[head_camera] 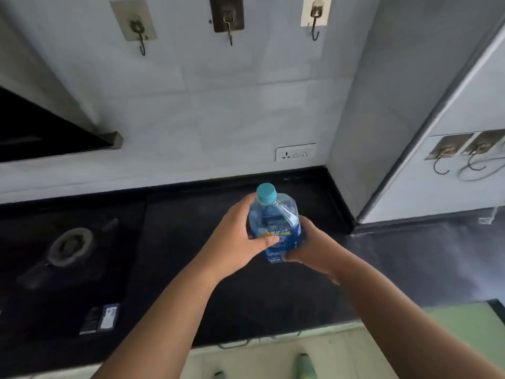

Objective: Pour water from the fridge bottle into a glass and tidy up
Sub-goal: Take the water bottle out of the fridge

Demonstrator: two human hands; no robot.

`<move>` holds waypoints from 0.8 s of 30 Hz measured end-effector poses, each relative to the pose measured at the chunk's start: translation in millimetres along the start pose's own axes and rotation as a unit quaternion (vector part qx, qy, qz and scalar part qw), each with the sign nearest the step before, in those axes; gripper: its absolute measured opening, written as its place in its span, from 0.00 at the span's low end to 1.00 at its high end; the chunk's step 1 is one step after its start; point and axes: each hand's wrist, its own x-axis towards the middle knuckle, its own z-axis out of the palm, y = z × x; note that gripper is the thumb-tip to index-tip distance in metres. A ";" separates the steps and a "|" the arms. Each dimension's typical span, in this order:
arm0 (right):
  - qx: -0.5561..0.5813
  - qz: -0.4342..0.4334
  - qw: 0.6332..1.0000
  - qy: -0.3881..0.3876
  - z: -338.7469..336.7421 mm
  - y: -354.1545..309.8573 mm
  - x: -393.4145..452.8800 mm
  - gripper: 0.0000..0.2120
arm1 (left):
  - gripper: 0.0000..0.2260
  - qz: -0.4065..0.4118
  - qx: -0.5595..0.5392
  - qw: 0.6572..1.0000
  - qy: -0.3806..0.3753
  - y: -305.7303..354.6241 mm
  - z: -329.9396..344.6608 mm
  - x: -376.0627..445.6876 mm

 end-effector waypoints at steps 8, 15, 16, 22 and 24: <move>0.027 -0.073 0.997 0.001 -0.5 3.5 32.1 0.43 | 0.35 -0.051 0.039 0.997 0.043 -35.6 23.3 16.8; -0.024 -0.072 0.997 -0.017 15.6 12.0 51.3 0.40 | 0.32 -0.102 0.063 0.992 0.029 -69.7 45.0 30.6; -0.032 -0.063 0.997 -0.019 18.9 14.4 54.0 0.40 | 0.32 -0.109 0.068 0.991 0.025 -74.7 48.7 31.6; -0.101 -0.018 0.994 -0.024 38.1 33.5 62.8 0.38 | 0.32 -0.158 0.088 0.984 -0.004 -103.2 69.6 31.9; -0.131 -0.013 0.991 -0.029 43.2 40.1 62.9 0.37 | 0.32 -0.170 0.094 0.981 -0.018 -110.4 77.6 27.1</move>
